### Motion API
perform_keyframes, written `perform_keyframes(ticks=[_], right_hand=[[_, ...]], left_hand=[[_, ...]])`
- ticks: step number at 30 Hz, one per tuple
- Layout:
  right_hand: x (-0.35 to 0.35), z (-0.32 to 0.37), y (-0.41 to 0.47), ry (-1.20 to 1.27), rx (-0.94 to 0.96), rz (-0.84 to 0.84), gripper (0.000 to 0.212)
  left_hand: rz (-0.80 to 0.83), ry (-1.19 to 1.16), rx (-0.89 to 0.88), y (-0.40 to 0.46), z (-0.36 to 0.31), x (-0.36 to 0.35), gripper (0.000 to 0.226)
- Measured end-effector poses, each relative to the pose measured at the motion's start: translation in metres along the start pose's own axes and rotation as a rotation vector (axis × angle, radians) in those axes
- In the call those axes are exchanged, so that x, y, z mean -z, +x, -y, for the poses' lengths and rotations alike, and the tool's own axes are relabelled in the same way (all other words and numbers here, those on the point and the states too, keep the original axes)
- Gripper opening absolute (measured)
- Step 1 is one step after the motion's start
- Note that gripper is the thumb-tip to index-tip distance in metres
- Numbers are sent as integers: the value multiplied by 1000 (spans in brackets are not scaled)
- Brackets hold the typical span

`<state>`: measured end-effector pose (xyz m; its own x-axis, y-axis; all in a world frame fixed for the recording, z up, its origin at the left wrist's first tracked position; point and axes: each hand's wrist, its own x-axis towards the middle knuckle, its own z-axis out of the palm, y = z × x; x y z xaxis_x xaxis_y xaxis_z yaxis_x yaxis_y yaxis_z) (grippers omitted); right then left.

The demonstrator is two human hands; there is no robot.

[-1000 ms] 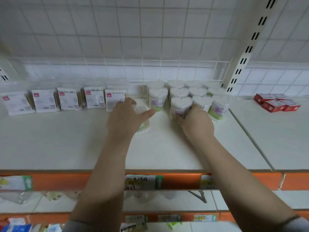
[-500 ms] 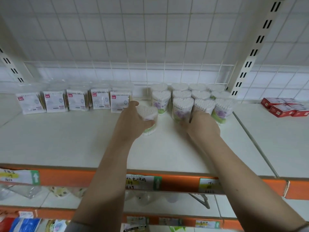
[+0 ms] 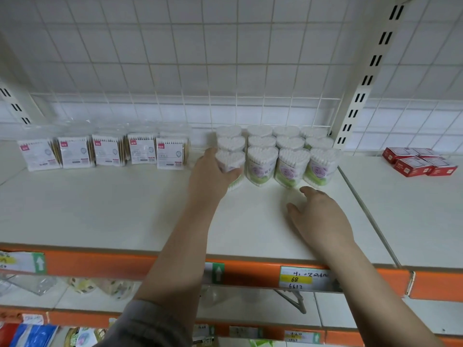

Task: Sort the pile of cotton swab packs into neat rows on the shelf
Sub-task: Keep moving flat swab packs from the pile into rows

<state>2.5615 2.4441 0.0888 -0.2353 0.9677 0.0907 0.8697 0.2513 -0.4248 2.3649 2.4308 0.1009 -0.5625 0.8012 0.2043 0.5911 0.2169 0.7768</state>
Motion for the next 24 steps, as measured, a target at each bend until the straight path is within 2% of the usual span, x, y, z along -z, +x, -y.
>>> perform_keyframes(ticks=[8, 13, 18, 24], right_hand=[[3, -11, -2, -4, 55, 36, 48], [4, -20, -3, 21, 92, 57, 61], [5, -29, -6, 26, 148, 80, 60], [0, -14, -8, 32, 239, 115, 60]], left_hand=[[-56, 38, 40, -1, -5, -13, 66], [-53, 57, 87, -2, -11, -16, 67], [-66, 89, 143, -11, -6, -10, 81], [-134, 140, 175, -30, 9, 21, 69]])
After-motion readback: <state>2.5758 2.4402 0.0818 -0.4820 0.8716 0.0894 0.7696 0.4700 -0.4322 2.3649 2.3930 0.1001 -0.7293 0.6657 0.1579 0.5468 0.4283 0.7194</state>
